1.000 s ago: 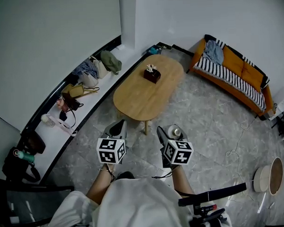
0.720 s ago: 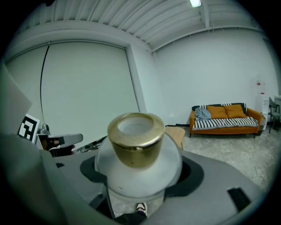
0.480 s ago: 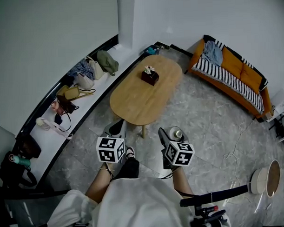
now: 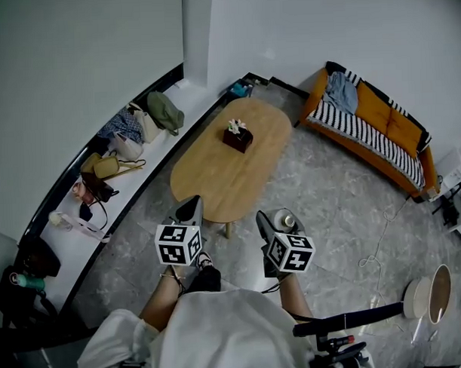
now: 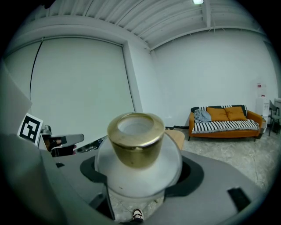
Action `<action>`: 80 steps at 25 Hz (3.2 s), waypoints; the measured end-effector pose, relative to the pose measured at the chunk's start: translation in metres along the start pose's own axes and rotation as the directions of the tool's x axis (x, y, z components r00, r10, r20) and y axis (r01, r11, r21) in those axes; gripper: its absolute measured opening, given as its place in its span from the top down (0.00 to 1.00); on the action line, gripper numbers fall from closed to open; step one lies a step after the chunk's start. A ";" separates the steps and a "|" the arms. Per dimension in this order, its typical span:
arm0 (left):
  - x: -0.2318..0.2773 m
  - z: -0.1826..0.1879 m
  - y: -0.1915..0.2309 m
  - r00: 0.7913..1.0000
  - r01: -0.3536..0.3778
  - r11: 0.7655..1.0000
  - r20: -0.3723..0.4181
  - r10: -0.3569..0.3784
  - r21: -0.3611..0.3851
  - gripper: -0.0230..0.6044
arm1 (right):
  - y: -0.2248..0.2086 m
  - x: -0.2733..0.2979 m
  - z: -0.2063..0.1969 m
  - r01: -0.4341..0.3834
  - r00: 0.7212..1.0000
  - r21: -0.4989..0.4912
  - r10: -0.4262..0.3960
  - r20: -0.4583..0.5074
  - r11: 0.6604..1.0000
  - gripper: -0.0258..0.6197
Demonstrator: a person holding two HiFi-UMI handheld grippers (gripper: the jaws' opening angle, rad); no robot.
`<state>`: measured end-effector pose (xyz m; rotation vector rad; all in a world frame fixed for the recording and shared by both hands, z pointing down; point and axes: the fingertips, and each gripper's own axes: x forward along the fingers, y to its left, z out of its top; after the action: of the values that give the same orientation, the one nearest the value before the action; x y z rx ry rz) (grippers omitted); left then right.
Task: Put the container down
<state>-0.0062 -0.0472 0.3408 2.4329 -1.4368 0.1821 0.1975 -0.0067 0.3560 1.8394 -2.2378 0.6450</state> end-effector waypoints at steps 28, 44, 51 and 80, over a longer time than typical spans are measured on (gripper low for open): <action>0.208 0.042 0.111 0.995 -0.008 0.998 -0.104 0.001 -0.064 0.95 | -0.055 0.204 0.086 0.018 0.997 0.033 -0.016 -0.073 0.999 0.41; 0.263 0.025 0.106 0.981 -0.129 0.986 -0.157 0.112 -0.102 0.95 | -0.088 0.285 0.077 -0.136 0.972 0.017 0.137 -0.192 0.991 0.41; 0.277 -0.023 0.110 0.962 -0.156 0.982 -0.240 0.126 -0.108 0.95 | -0.101 0.305 0.040 -0.140 0.958 0.037 0.145 -0.246 0.989 0.41; 0.233 -0.304 0.236 0.848 -0.478 0.818 -0.409 0.336 -0.320 0.95 | 0.014 0.436 -0.232 -0.531 0.725 -0.073 0.409 -0.555 0.844 0.41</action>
<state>-0.0832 -0.2482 0.7360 1.6347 -1.6279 0.3346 0.0557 -0.2928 0.7334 0.8218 -2.2616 0.8041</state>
